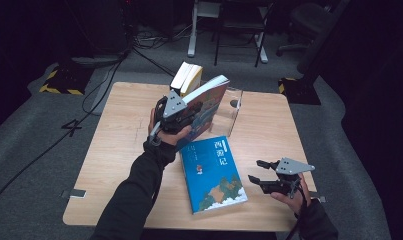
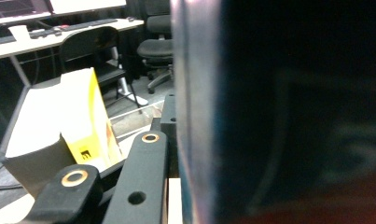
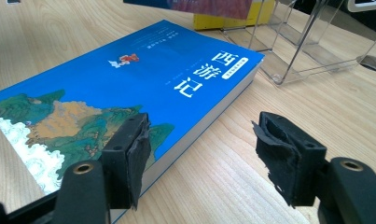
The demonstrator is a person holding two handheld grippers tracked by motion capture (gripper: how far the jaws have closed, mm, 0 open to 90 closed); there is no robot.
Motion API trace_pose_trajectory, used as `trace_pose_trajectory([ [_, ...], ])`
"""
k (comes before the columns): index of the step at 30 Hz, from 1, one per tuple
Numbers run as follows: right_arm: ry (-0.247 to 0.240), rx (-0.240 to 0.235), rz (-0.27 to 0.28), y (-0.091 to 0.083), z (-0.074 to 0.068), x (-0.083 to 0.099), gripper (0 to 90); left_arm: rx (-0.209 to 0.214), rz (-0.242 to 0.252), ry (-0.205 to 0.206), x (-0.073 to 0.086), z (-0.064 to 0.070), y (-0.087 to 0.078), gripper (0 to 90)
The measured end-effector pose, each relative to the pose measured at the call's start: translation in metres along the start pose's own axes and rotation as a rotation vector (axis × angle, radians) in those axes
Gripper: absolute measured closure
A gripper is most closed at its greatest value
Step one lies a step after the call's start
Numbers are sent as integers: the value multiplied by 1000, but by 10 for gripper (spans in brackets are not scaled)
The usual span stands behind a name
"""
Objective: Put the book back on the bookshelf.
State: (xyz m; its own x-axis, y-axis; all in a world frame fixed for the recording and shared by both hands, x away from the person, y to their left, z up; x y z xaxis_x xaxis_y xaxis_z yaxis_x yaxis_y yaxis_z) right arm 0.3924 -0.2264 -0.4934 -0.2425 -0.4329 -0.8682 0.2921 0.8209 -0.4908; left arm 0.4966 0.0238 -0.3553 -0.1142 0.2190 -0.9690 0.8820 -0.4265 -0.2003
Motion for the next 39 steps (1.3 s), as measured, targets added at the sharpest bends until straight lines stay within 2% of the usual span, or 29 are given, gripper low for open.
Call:
trace_pose_trajectory([
  [5,0,-5,-8,2,-1,2,358,-59,-3,-19,-5,-4,14,738],
  [9,-1,-11,-12,3,-3,2,358,-99,-19,-9,-7,-5,29,738],
  [12,-6,-11,-13,4,-4,3,358,-112,-34,6,-8,-3,40,738],
  [16,-5,-15,-10,3,-3,3,358,-118,-35,-10,-11,-1,52,737],
  [21,-8,-12,-7,1,-3,3,359,-169,-32,-18,-14,-2,67,738],
  [25,-10,-9,-3,1,-3,3,358,-183,-31,-41,-15,-3,76,737],
  [31,-8,-13,-1,3,-2,2,358,-207,-23,-76,-12,-2,97,738],
  [34,-10,-19,-8,4,-3,3,358,-208,-27,-77,-11,-1,102,737],
  [39,-9,-21,-7,5,-3,3,358,-233,-27,-74,-6,2,116,737],
])
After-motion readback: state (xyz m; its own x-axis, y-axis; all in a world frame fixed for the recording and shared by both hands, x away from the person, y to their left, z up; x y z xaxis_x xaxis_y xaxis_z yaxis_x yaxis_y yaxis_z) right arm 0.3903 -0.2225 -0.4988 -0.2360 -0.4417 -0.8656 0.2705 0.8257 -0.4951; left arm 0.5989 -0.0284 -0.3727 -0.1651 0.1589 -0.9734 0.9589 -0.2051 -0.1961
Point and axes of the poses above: each handheld gripper's, and its own axes: y roughly forward along the jaws, x roughly out of its underside, z roughly to its right, the point moved 9 cm from there along y, roughly forward along the jaws, and after that the axes turned 15 degrees about -x, right-handed, at the moved point
